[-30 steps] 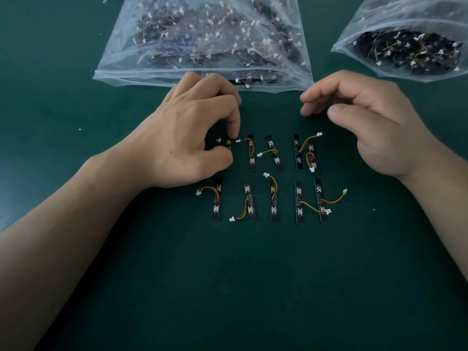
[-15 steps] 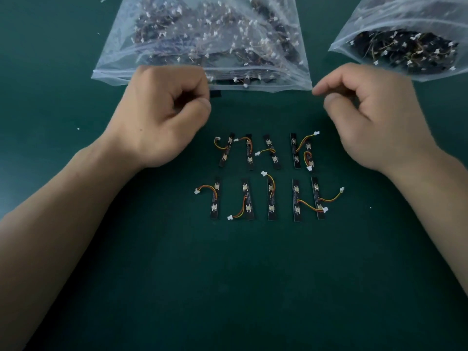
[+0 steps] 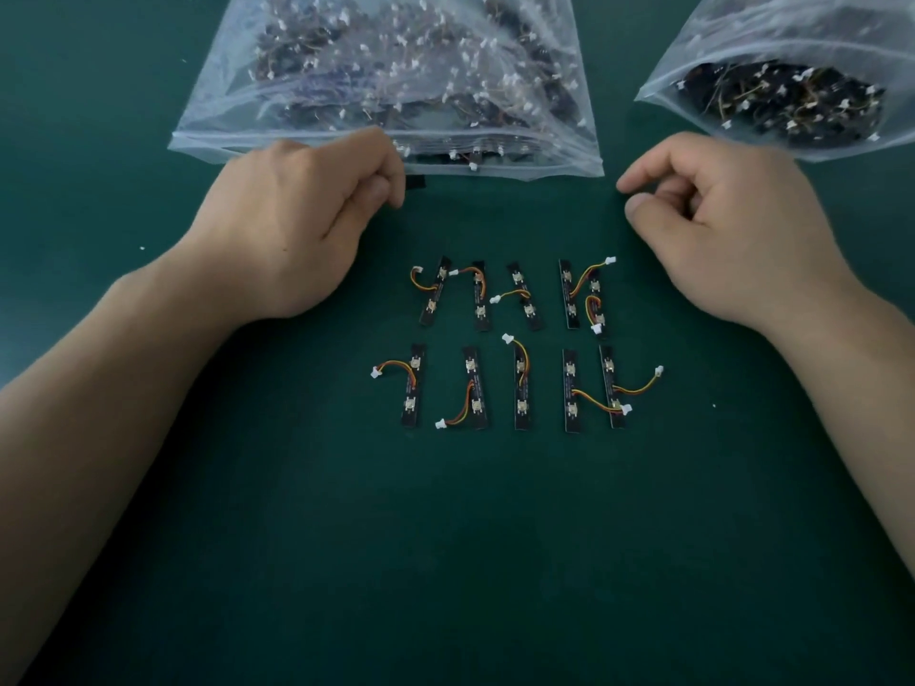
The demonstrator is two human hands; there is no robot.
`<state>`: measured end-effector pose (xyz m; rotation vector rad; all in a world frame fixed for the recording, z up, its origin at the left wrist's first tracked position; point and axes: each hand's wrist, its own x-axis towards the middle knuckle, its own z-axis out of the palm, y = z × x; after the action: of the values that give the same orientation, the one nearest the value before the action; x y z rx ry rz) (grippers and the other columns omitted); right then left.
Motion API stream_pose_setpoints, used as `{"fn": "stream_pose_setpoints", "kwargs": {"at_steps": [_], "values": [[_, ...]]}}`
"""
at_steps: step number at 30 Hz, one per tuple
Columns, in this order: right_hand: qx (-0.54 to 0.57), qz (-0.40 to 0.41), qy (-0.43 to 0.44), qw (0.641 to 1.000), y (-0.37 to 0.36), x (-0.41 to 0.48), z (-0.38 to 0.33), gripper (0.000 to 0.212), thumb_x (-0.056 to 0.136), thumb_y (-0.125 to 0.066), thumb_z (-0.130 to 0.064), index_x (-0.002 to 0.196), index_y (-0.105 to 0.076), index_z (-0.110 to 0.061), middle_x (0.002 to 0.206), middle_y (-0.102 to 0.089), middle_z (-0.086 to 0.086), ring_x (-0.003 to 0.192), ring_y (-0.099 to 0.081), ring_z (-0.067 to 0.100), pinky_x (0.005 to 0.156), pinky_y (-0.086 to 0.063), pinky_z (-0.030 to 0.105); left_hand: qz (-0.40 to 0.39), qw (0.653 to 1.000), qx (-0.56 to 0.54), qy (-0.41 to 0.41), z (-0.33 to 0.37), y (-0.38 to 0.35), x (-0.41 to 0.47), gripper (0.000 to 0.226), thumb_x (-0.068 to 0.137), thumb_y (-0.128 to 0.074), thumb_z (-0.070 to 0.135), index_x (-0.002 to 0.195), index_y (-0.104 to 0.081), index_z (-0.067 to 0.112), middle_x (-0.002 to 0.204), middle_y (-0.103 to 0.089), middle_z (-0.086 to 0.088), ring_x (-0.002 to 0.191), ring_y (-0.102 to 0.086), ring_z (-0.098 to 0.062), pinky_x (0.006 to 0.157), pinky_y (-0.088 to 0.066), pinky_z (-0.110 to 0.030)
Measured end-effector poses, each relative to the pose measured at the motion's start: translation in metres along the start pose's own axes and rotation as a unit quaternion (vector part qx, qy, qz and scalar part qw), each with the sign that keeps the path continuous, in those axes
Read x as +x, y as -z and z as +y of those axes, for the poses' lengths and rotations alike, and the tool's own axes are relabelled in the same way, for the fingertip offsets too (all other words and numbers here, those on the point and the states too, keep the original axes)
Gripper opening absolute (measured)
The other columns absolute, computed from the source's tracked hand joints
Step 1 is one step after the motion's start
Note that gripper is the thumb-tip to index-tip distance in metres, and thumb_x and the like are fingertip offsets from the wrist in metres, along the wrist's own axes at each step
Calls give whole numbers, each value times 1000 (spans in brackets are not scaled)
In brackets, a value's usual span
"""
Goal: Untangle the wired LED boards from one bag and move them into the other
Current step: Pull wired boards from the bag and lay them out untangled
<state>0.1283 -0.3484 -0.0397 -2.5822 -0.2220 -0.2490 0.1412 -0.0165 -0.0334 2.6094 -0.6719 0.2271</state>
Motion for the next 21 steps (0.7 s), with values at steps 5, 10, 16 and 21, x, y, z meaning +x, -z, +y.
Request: {"fn": "stream_pose_setpoints", "kwargs": {"at_steps": [5, 10, 16, 21], "values": [[-1, -3, 3, 1000, 0, 0, 1, 13, 92, -60, -34, 104, -67, -33, 72, -63, -14, 68, -58, 4, 68, -41, 30, 0, 1000, -1, 20, 0, -2, 1, 21, 98, -40, 30, 105, -60, 33, 64, -54, 9, 64, -48, -23, 66, -45, -42], [-2, -2, 1, 1000, 0, 0, 0, 14, 92, -60, -34, 104, -68, -33, 77, -64, -17, 68, -58, 3, 68, -40, 30, 4, 999, -2, 33, 0, -3, 1, 21, 98, -41, 31, 104, -61, 34, 64, -54, 9, 66, -48, -26, 67, -42, -39], [-7, -2, 4, 1000, 0, 0, 0, 13, 92, -61, -33, 104, -68, -32, 72, -62, -11, 68, -58, 4, 68, -41, 30, 4, 999, -1, 35, 0, -3, 2, 21, 97, -42, 31, 104, -61, 33, 64, -55, 10, 66, -48, -23, 68, -46, -42], [-7, -2, 1, 1000, 0, 0, 0, 13, 92, -61, -33, 103, -68, -32, 71, -62, -11, 69, -59, 5, 69, -43, 32, 15, 999, 0, 36, 0, -6, 2, 19, 97, -47, 32, 102, -65, 36, 65, -56, 17, 66, -46, -21, 67, -44, -38]]}}
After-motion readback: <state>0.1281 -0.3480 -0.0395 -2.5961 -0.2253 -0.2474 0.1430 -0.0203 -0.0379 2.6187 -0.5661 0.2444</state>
